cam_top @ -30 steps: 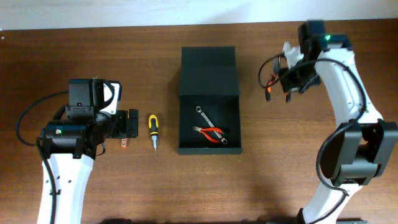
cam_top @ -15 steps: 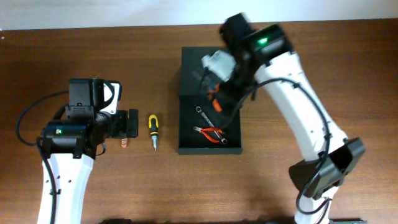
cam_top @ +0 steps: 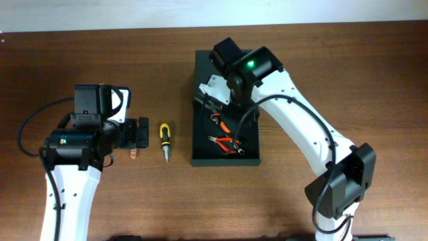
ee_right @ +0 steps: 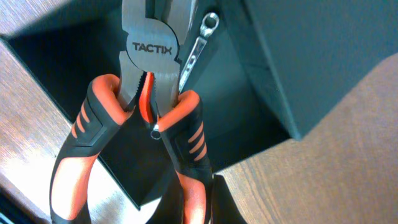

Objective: Pack container
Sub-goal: 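Lift the pliers with the right gripper and carry them over the box, then lower the pliers into the box and open the right gripper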

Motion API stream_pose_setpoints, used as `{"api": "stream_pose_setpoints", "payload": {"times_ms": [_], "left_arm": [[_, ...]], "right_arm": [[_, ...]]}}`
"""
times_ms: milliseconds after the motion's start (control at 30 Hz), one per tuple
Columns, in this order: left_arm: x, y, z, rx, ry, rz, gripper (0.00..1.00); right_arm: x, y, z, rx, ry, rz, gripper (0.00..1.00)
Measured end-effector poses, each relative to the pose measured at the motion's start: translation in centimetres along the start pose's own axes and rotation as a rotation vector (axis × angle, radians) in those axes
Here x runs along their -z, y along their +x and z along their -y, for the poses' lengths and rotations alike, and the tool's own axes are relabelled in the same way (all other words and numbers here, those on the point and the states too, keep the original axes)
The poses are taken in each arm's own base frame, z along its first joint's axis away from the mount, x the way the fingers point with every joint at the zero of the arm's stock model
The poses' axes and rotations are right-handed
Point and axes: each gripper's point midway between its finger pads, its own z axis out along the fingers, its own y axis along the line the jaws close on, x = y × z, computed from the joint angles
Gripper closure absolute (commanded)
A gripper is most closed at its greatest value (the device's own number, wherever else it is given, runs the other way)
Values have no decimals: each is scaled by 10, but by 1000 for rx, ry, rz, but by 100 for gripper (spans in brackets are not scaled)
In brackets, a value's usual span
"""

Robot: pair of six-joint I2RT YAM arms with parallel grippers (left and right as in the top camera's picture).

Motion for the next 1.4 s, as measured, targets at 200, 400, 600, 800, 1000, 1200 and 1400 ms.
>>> {"api": "stream_pose_setpoints", "payload": {"times_ms": [200, 400, 600, 800, 1000, 1200, 1400], "left_arm": [[0, 0, 0, 0, 0, 0, 1], [0, 0, 0, 0, 0, 0, 1], [0, 0, 0, 0, 0, 0, 1], [0, 0, 0, 0, 0, 0, 1], [0, 3, 0, -1, 1, -11, 1], [0, 4, 0, -1, 1, -15, 1], [0, 6, 0, -1, 1, -24, 1]], "right_arm": [[-19, 4, -2, 5, -11, -22, 96], [-47, 5, -6, 6, -24, -24, 96], [-62, 7, -9, -4, -38, -20, 96], [-68, 4, -14, -13, -61, -5, 96], [-80, 9, -19, -17, -82, -19, 96], [-93, 9, -19, -31, -80, -9, 96], [-109, 14, -23, -38, -88, -26, 96]]}}
